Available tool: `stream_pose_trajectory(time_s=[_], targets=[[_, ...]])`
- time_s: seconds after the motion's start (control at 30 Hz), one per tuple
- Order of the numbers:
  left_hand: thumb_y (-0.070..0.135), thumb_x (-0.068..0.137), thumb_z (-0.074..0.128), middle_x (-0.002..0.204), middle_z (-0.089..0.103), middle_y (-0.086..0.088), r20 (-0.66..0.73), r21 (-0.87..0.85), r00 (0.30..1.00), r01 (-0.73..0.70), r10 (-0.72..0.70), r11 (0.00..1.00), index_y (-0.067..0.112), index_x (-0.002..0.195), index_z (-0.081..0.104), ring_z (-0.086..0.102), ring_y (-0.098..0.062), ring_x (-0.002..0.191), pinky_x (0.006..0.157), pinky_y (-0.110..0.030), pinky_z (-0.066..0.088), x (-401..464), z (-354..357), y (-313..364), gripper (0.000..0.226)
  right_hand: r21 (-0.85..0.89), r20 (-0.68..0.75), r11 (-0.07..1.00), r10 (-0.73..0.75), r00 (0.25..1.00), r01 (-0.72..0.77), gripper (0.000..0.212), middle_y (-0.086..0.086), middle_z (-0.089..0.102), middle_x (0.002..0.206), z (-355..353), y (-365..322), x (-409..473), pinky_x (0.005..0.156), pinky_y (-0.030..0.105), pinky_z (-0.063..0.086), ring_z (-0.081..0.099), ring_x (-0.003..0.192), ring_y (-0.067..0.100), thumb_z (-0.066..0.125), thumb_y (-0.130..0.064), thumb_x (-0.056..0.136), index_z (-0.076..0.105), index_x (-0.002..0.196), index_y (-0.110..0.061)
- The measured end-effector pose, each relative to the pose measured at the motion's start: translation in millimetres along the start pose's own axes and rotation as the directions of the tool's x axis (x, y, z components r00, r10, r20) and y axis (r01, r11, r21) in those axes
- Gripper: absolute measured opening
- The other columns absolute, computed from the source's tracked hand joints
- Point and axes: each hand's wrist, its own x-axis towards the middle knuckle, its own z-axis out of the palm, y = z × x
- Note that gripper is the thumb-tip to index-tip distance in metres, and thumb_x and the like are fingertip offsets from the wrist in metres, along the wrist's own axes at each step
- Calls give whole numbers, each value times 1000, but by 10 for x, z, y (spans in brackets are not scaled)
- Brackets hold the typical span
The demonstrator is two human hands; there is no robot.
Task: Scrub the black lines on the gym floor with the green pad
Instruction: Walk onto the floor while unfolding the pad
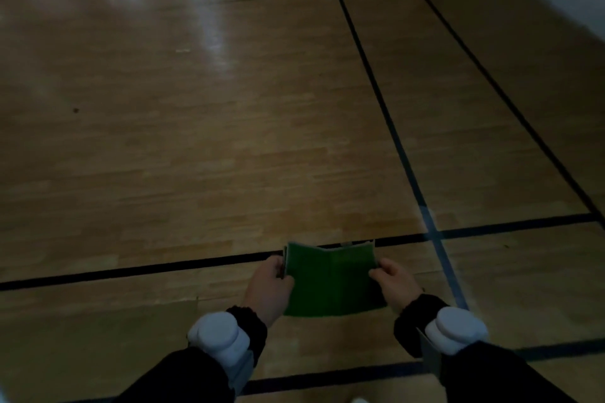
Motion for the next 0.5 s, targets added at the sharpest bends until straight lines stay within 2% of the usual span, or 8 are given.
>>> stream_pose_trajectory(time_s=[0.07, 0.13, 0.23, 0.3, 0.37, 0.4, 0.5], targets=[[3, 97, 43, 112, 61, -4, -6, -58, 1000, 30, -30, 998, 10, 117, 55, 61, -21, 103, 84, -31, 50, 78, -25, -61, 25, -5, -6, 1000, 13, 1000, -13, 26, 14, 60, 110, 6, 25, 166, 67, 24, 45, 55, 91, 22, 41, -2, 99, 57, 119, -3], [6, 97, 44, 111, 63, -3, -4, -117, 999, 38, -39, 992, 11, 115, 57, 62, -19, 100, 80, -29, 50, 200, -24, -137, 22, -1, -9, 1000, 17, 1000, -17, 24, 10, 58, 103, 42, 93, 320, 60, 16, 43, 56, 84, 18, 41, -2, 99, 57, 118, -3], [16, 99, 44, 107, 64, -1, 16, -213, 999, 50, -47, 976, 16, 103, 61, 64, -17, 96, 87, -36, 54, 452, 57, -243, 17, 11, -13, 999, 45, 999, -45, 25, 8, 61, 95, 112, 356, 610, 51, 11, 46, 55, 75, 12, 41, 0, 98, 55, 119, 2], [21, 100, 42, 107, 63, 1, 56, -238, 997, 56, -44, 970, 21, 98, 60, 63, -17, 96, 88, -38, 53, 647, 169, -349, 18, 6, -36, 998, 56, 998, -56, 30, 16, 61, 113, 207, 605, 848, 62, 14, 47, 57, 87, 20, 42, 1, 98, 50, 126, 5], [24, 101, 38, 111, 61, -3, 115, -247, 993, 57, -29, 967, 23, 100, 58, 61, -22, 101, 94, -43, 50, 862, 302, -481, 20, 3, -59, 998, 57, 997, -57, 38, 16, 51, 133, 313, 838, 1086, 84, 23, 44, 53, 114, 28, 46, -5, 98, 43, 136, 1], [24, 101, 37, 115, 60, -6, 153, -242, 988, 55, -18, 969, 22, 103, 57, 60, -26, 105, 97, -47, 47, 980, 398, -589, 20, 26, -41, 998, 63, 997, -62, 41, 14, 48, 138, 382, 973, 1199, 90, 27, 40, 49, 123, 29, 46, -10, 99, 41, 139, -1], [24, 102, 36, 120, 56, -3, 210, -261, 978, 44, 13, 964, 25, 113, 53, 57, -25, 108, 99, -51, 43, 1318, 692, -911, 20, 216, 65, 959, 175, 982, -185, 41, 11, 46, 142, 628, 1285, 1531, 95, 33, 37, 46, 129, 30, 38, -24, 103, 41, 139, -5]])
